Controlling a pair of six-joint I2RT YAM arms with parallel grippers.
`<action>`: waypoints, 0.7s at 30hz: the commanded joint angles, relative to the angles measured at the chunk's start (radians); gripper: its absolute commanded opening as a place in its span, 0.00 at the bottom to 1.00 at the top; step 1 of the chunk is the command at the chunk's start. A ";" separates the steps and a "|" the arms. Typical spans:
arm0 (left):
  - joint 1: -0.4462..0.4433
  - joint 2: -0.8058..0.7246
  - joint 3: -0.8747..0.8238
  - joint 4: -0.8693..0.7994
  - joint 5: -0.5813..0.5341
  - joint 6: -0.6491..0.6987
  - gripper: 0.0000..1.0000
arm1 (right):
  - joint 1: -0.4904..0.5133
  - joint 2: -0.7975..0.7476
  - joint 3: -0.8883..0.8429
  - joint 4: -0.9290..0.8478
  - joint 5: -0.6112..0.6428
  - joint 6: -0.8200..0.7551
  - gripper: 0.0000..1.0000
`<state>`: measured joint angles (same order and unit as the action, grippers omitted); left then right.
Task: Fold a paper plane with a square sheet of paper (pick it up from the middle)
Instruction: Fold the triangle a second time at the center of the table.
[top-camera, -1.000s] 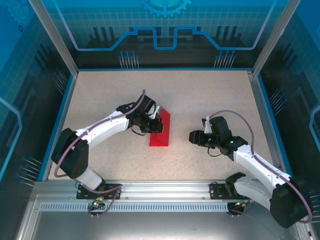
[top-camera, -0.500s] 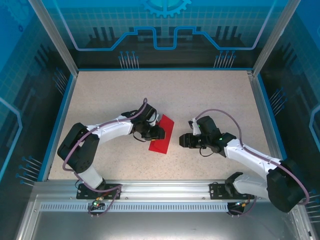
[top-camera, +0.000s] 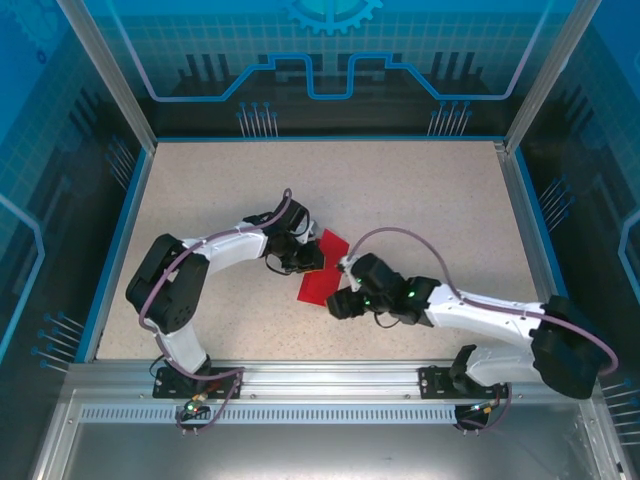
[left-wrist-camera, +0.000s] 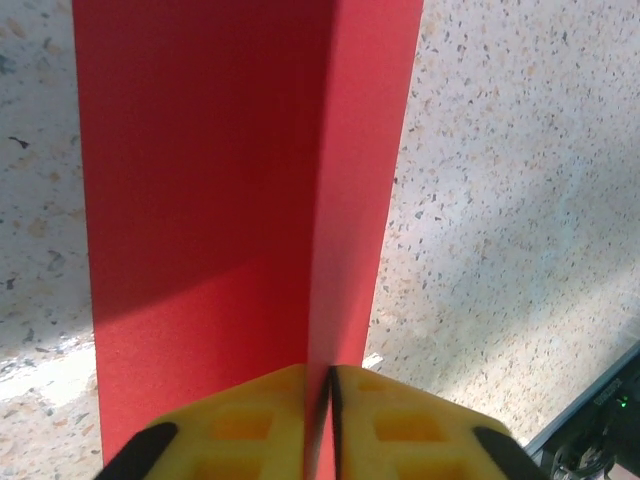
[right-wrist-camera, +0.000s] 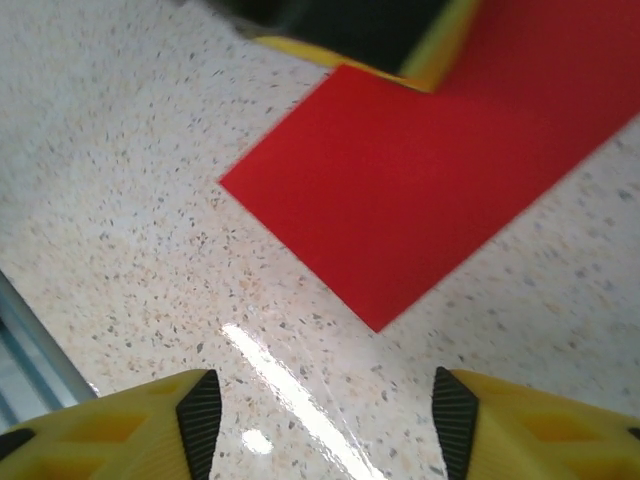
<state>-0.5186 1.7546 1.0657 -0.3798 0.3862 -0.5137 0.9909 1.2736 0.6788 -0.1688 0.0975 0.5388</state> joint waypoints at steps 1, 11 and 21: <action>0.008 0.008 0.033 -0.022 0.035 0.019 0.13 | 0.101 0.071 0.074 0.016 0.231 -0.051 0.62; 0.009 0.005 0.031 -0.023 0.045 0.005 0.12 | 0.234 0.296 0.229 0.028 0.424 -0.105 0.64; 0.008 0.001 0.025 -0.027 0.046 0.003 0.11 | 0.250 0.391 0.270 0.008 0.543 -0.065 0.46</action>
<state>-0.5186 1.7546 1.0710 -0.3862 0.4023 -0.5171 1.2301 1.6463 0.9222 -0.1493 0.5819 0.4599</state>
